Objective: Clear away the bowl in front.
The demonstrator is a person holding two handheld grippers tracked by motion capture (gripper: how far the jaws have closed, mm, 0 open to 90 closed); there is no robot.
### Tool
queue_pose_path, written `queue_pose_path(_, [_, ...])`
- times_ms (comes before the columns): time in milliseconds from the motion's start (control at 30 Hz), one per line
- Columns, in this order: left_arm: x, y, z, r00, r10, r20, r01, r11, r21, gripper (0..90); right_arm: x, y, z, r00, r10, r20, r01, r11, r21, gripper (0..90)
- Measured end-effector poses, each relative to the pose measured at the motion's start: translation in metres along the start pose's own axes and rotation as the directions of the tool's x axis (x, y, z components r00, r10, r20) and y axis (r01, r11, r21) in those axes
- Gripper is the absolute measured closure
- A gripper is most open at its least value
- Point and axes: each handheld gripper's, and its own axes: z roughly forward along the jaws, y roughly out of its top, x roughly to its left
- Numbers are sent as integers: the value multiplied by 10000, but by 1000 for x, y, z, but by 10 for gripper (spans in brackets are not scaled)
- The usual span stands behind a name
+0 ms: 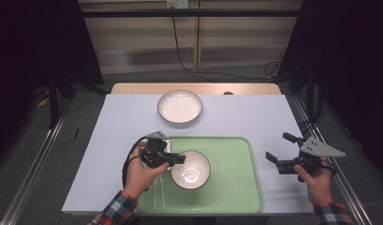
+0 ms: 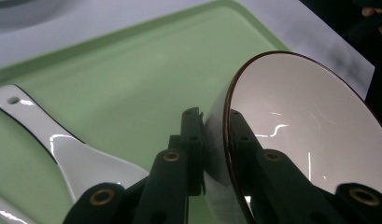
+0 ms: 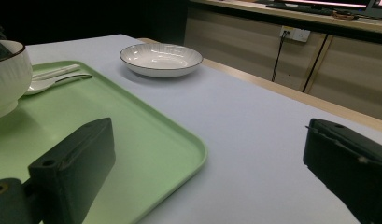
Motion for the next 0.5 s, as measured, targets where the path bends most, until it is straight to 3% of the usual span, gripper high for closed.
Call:
queue_pose_path(200, [-2,-4,5,9997,182,180,-187,9994,280,801,0,0,0,10000,-9,-20,9,10000,-6,16])
queue_pose_path(500, [-3,-10,6,9995,121,276,-131,9991,395,800,0,0,1,10000,-25,-75,25,10000,46,16])
